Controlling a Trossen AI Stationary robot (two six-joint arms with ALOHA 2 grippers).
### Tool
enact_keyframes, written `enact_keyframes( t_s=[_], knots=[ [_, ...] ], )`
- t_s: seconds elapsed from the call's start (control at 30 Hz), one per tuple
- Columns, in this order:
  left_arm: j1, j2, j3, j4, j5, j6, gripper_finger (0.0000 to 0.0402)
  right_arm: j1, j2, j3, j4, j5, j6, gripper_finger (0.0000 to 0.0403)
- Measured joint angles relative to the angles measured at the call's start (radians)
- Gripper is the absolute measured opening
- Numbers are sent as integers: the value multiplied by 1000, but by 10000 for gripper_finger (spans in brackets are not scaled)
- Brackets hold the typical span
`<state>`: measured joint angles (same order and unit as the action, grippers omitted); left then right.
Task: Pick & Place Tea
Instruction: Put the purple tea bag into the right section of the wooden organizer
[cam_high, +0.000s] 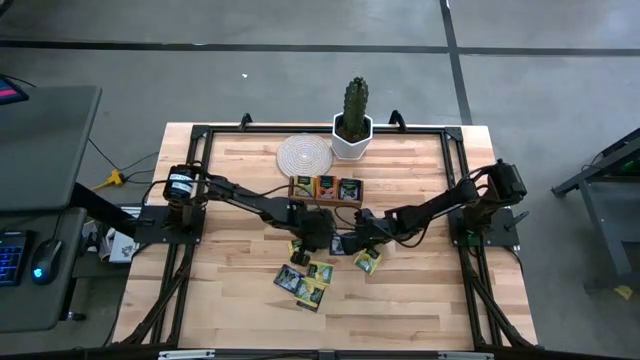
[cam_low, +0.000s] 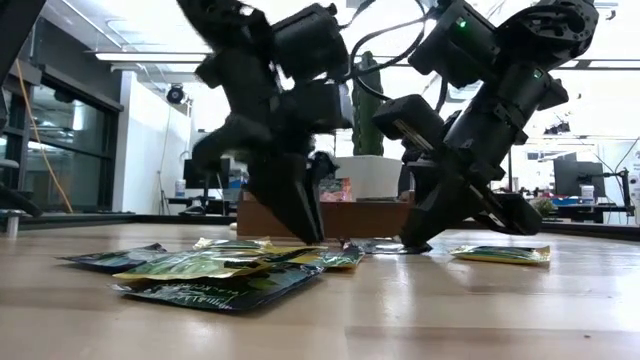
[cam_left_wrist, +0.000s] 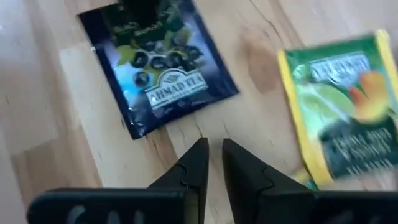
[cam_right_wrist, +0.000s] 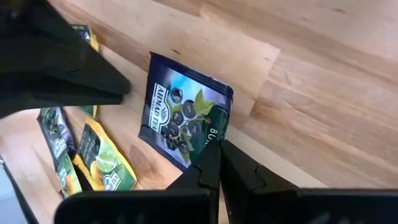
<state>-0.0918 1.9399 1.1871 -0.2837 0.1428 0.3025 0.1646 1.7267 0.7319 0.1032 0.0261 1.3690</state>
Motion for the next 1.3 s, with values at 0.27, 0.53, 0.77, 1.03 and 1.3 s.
enact_keyframes(
  t_s=[0.27, 0.53, 0.77, 1.03, 1.3],
  knots=[
    [6, -85, 114, -306, -40, 101, 47, 0, -1, 0, 33, 22, -80, 0],
    [59, -286, 25, -273, -66, 87, 47, 0, -110, 0, -21, 62, -182, 0],
    [141, -476, -185, -44, -16, 7, 47, -16, -296, 130, -396, 140, -363, 0],
    [185, -651, -440, 302, 122, -152, 46, -179, -335, 529, -925, 100, -828, 0],
    [184, -682, -485, 429, 218, -201, 46, -360, -231, 755, -1147, -19, -1245, 0]
  ],
)
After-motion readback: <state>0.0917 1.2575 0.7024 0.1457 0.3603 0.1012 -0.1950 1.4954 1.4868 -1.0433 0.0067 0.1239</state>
